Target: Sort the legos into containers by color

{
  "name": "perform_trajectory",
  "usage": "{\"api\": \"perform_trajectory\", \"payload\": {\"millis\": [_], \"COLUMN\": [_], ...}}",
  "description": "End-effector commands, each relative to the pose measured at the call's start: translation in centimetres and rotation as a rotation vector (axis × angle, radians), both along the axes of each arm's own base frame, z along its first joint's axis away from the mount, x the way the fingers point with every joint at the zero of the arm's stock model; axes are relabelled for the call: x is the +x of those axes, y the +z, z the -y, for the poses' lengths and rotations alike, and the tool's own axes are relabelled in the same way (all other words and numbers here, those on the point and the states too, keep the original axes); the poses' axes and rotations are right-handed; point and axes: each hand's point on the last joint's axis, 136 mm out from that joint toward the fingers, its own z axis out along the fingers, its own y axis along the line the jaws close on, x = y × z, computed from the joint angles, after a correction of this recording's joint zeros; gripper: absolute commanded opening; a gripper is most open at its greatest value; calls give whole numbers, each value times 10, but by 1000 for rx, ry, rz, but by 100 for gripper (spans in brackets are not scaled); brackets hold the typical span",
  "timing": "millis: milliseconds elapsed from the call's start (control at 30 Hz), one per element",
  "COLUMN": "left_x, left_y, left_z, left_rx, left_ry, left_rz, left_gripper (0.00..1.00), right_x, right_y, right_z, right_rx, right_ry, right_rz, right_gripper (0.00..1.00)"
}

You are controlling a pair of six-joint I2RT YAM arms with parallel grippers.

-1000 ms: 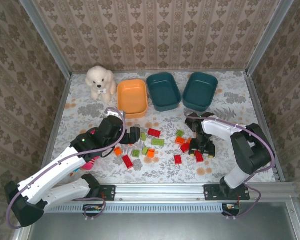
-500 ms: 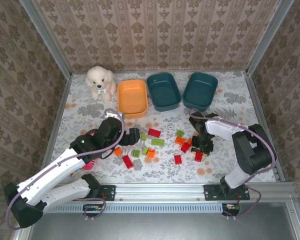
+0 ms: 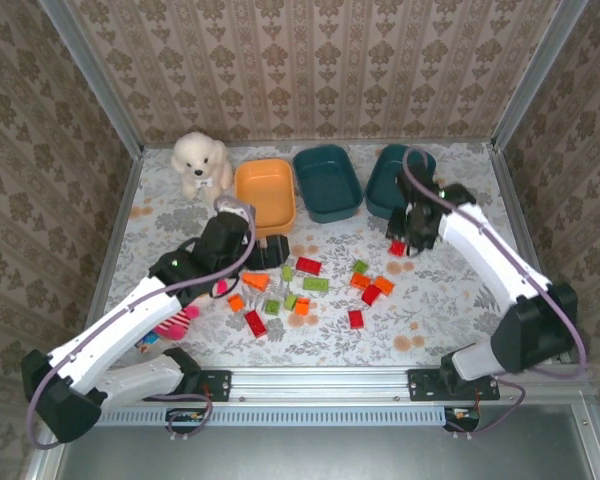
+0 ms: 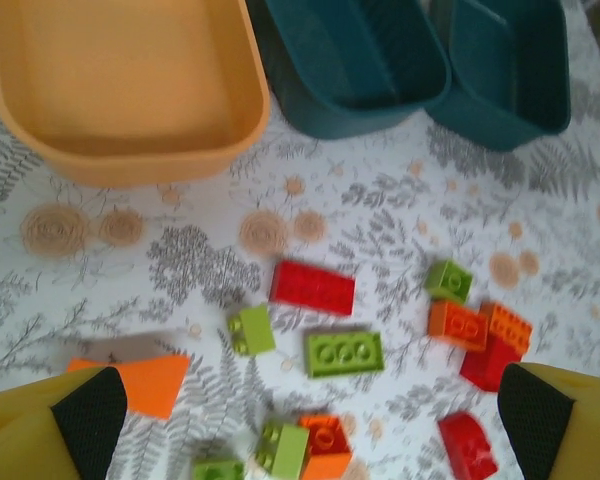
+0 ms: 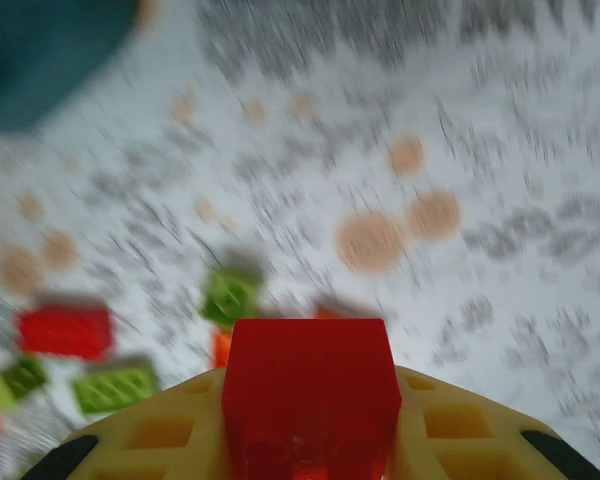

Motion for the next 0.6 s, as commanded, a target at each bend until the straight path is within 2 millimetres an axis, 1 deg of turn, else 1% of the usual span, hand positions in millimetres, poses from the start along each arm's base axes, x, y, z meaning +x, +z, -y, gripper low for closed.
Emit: {"api": "perform_trajectory", "payload": {"millis": [0,67,133,167,267,333,400,500,567], "left_x": [26,42,55,60,72,77,77,72,66], "left_y": [24,23,23,24,21,17,12,1,-7], "left_z": [4,-3,-8,-9,-17,-22,-25,-30,-34], "left_rx": [-108,-116,-118,-117,-94,-81,-75,-57,-49], "left_ry": [28,60,84,90,122,145,158,180,201], "left_rz": [-2,-22,-32,-33,-47,-64,-82,-127,-160], "left_gripper": [99,99,99,99,99,99,98,95,93], "right_x": [49,86,122,135,175,191,200,206,207], "right_y": [-5,-8,-19,-25,-54,-75,-89,-108,-114], "right_z": [13,20,28,31,41,45,48,53,55], "right_rx": [-20,-17,-11,-13,-26,-14,-18,-4,11], "right_ry": [-19,-46,-68,-72,-74,-75,-78,-96,-109], "right_rz": [-5,15,11,7,-30,-68,-97,-132,-139], "right_gripper": [24,24,24,24,24,25,26,36,44]}}
